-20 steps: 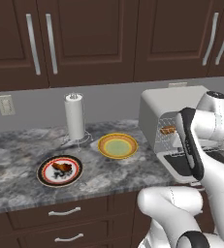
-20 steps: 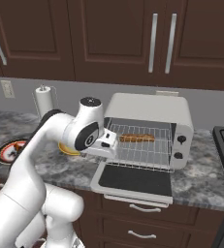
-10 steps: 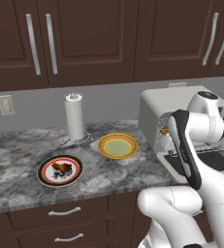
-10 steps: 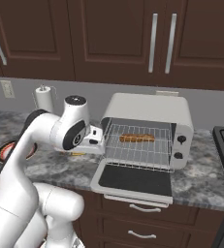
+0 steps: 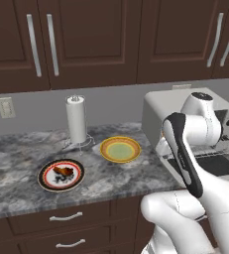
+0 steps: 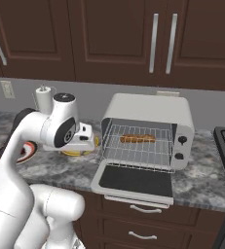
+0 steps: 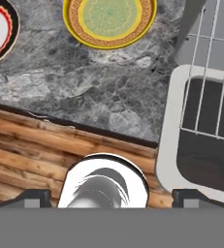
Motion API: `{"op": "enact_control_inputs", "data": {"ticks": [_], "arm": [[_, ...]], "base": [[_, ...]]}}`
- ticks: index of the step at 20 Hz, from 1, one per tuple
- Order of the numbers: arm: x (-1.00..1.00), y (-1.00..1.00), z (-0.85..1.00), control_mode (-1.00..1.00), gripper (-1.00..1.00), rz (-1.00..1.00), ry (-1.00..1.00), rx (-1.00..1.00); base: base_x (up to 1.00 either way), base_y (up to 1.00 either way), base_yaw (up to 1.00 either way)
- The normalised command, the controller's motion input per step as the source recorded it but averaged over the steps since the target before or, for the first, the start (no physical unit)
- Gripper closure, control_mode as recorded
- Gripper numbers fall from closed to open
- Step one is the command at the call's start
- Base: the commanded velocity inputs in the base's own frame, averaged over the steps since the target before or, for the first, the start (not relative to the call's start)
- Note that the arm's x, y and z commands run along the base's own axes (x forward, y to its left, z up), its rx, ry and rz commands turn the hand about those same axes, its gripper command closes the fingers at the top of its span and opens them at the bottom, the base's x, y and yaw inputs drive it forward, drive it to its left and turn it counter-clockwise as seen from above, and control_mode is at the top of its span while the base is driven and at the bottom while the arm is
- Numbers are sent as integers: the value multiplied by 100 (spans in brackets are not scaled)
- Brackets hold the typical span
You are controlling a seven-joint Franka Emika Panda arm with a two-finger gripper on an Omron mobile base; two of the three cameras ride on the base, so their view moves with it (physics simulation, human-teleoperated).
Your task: Open the toaster oven door. Place the baguette on the bottom rack in the toaster oven and place the chicken drumstick on the top rack.
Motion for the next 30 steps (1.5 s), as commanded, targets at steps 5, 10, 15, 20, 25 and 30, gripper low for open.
{"op": "enact_control_inputs", "data": {"ticks": [5,10,15,20,25,30], "arm": [[0,38,1,-100,-100,7,0,0],[0,42,0,-100,-100,4,0,0],[15,57,-1,-100,-100,1,0,0],[33,74,-5,-100,-100,1,3,0],[31,77,-13,-100,-100,4,1,-1],[35,72,-17,-100,-100,10,1,-5]], "base": [[0,0,0],[0,0,0],[0,0,0],[0,0,0],[0,0,0],[0,0,0]]}}
